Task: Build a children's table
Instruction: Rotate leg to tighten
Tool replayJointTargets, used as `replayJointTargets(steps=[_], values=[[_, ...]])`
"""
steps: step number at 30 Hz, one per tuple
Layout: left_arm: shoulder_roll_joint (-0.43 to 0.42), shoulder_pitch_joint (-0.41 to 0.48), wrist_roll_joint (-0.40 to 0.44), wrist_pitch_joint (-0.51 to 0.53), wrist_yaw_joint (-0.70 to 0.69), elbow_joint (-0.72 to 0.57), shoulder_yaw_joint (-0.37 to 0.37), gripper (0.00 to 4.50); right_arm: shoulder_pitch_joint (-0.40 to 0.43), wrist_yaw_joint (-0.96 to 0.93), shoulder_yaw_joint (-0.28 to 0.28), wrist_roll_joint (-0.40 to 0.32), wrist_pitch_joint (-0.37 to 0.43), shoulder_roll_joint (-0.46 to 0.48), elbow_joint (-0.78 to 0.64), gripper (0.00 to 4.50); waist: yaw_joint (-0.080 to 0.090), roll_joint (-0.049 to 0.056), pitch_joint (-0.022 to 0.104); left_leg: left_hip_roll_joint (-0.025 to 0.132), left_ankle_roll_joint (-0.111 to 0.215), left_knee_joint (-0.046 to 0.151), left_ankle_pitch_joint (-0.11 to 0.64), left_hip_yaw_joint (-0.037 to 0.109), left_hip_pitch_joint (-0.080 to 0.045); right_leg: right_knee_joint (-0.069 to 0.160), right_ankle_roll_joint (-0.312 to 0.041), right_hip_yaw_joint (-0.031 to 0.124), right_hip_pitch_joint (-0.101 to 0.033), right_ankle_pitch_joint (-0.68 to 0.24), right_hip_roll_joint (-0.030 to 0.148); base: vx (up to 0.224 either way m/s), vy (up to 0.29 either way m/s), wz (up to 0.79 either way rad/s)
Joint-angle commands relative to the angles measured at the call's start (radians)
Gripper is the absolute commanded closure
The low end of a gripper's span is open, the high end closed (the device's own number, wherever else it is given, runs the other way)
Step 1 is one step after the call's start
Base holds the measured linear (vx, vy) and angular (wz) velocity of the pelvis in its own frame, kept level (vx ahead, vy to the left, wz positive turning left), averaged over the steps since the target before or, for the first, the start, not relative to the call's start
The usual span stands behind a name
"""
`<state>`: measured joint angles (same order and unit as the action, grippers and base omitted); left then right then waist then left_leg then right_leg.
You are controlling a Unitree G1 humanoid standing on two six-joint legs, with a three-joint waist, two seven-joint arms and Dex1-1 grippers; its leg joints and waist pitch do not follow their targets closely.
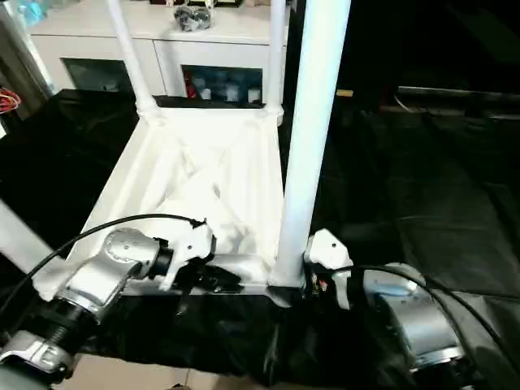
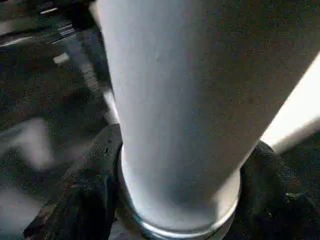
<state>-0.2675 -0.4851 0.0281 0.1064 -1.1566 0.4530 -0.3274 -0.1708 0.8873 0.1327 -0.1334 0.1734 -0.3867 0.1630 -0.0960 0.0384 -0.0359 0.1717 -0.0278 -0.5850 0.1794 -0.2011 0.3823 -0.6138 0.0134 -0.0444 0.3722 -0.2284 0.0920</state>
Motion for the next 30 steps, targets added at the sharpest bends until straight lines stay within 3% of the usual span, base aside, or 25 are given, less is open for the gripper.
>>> replayJointTargets(steps=[1,4,5,7,10,11,13,18,21,26,30], values=[[0.081,-0.009,-0.005,0.026,0.104,-0.011,-0.012,4.50,-0.018,-0.140,0.045,0.044,0.014,0.085,0.047,1.80,0.011,-0.013,0.033,0.065,-0.014,0.089,0.334,0.039,-0.023,0.093,-0.207,0.039,-0.016,-0.299,0.069,0.000,0.000,0.00],[0.132,0.008,-0.008,0.055,0.167,-0.036,-0.007,4.50,-0.024,-0.274,0.006,0.033,0.055,0.179,0.064,1.80,0.025,-0.014,0.032,0.063,-0.032,0.095,0.367,0.044,-0.023,0.100,-0.173,0.039,-0.013,-0.346,0.067,0.000,0.000,0.00],[0.157,0.019,-0.001,0.069,0.202,-0.049,-0.012,4.50,-0.027,-0.360,-0.011,0.039,0.077,0.233,0.073,1.80,0.027,-0.012,0.033,0.063,-0.031,0.094,0.376,0.042,-0.028,0.103,-0.170,0.043,-0.007,-0.343,0.066,0.000,0.000,0.00],[0.174,0.028,0.005,0.079,0.221,-0.061,-0.018,4.50,-0.028,-0.411,-0.019,0.047,0.090,0.272,0.079,1.80,0.030,-0.011,0.033,0.062,-0.031,0.095,0.363,0.043,-0.024,0.102,-0.167,0.044,-0.010,-0.331,0.066,0.000,0.000,0.00],[0.199,0.044,0.006,0.091,0.238,-0.079,-0.027,4.50,-0.025,-0.413,0.008,0.064,0.066,0.301,0.073,1.80,0.034,-0.010,0.034,0.062,-0.019,0.094,0.341,0.041,-0.021,0.101,-0.165,0.044,-0.012,-0.281,0.064,0.000,0.000,0.00],[0.200,0.046,0.007,0.091,0.236,-0.081,-0.029,4.50,-0.023,-0.400,0.009,0.055,0.061,0.301,0.067,1.45,0.033,-0.009,0.035,0.061,-0.014,0.093,0.332,0.040,-0.021,0.101,-0.166,0.045,-0.013,-0.269,0.064,0.000,0.000,0.00],[0.190,0.047,0.006,0.085,0.214,-0.089,-0.038,4.50,-0.019,-0.341,0.011,0.024,0.064,0.280,0.043,1.11,0.033,-0.008,0.036,0.060,0.004,0.091,0.306,0.038,-0.018,0.097,-0.171,0.045,-0.015,-0.227,0.062,0.000,0.000,0.00],[0.144,0.037,-0.001,0.074,0.162,-0.091,-0.032,4.50,-0.025,-0.262,0.026,0.049,0.053,0.193,0.017,0.67,0.024,-0.002,0.045,0.059,0.041,0.078,0.223,0.033,-0.018,0.085,-0.200,0.044,-0.021,-0.092,0.060,0.000,0.000,0.00],[0.124,0.032,-0.005,0.064,0.137,-0.088,-0.030,4.50,-0.027,-0.214,0.030,0.047,0.050,0.158,0.006,0.66,0.016,-0.003,0.050,0.057,0.080,0.070,0.156,0.032,-0.012,0.076,-0.216,0.040,-0.027,0.004,0.060,0.000,0.000,0.00],[0.065,0.023,-0.010,0.040,0.042,-0.082,-0.028,4.50,-0.015,-0.030,0.052,0.014,0.043,0.043,-0.041,0.66,0.009,-0.002,0.047,0.062,0.090,0.072,0.179,0.033,-0.012,0.078,-0.219,0.037,-0.026,-0.055,0.060,0.000,0.000,0.00],[0.027,0.019,-0.038,0.033,-0.052,-0.083,-0.029,4.50,-0.008,0.081,0.059,-0.018,0.047,-0.025,-0.061,0.66,0.007,-0.005,0.048,0.062,0.090,0.070,0.178,0.031,-0.013,0.075,-0.233,0.037,-0.026,-0.046,0.060,0.000,0.000,0.00]])
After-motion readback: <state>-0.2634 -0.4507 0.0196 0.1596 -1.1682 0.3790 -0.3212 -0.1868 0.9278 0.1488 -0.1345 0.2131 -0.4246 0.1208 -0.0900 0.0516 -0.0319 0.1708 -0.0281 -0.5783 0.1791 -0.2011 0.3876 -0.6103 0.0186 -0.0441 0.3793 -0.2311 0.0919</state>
